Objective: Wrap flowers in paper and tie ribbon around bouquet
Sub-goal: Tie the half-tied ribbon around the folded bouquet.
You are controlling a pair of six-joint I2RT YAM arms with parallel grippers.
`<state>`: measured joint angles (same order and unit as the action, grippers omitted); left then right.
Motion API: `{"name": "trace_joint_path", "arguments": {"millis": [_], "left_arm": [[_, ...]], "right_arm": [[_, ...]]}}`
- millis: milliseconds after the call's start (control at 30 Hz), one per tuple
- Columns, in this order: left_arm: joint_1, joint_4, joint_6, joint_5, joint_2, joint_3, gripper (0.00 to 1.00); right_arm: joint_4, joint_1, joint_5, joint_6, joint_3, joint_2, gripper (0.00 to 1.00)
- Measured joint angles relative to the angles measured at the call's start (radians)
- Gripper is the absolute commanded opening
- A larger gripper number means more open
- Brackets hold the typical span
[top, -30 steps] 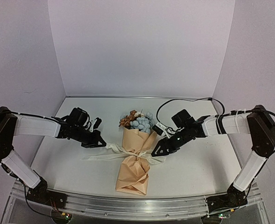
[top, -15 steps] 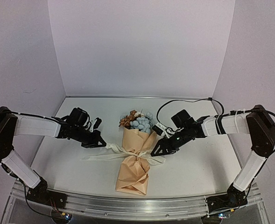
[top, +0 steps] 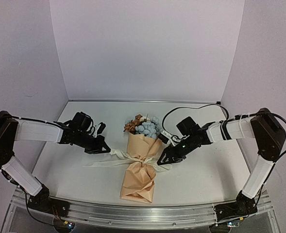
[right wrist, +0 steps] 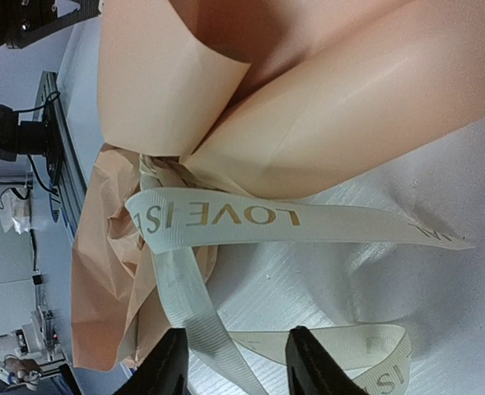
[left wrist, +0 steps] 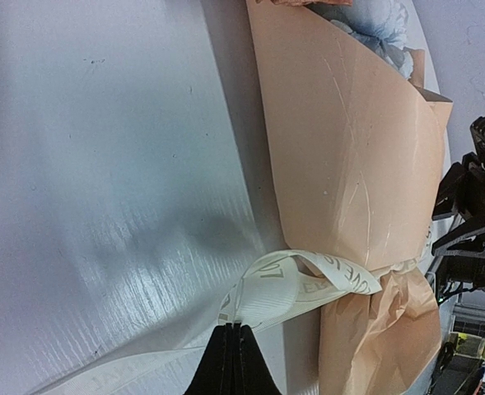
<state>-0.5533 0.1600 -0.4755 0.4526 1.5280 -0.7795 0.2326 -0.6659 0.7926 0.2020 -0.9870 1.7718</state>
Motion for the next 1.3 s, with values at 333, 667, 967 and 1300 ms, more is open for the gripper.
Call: {"name": "trace_joint_path", "arguments": {"millis": [333, 667, 967, 1300], "left_arm": [[0.0, 0.0, 0.0, -0.003, 0.0, 0.0, 0.0], [0.004, 0.034, -0.005, -0.062, 0.0, 0.0, 0.0], [0.005, 0.034, -0.021, -0.074, 0.0, 0.0, 0.0], [0.014, 0.046, -0.021, -0.085, 0.001, 0.0, 0.0]], "right_arm": [[0.0, 0.0, 0.002, 0.033, 0.0, 0.0, 0.0], [-0.006, 0.0, -0.16, 0.06, 0.096, -0.104, 0.0], [0.0, 0.0, -0.33, 0.068, 0.174, -0.181, 0.0], [0.048, 0.0, -0.469, 0.065, 0.181, -0.214, 0.36]]}}
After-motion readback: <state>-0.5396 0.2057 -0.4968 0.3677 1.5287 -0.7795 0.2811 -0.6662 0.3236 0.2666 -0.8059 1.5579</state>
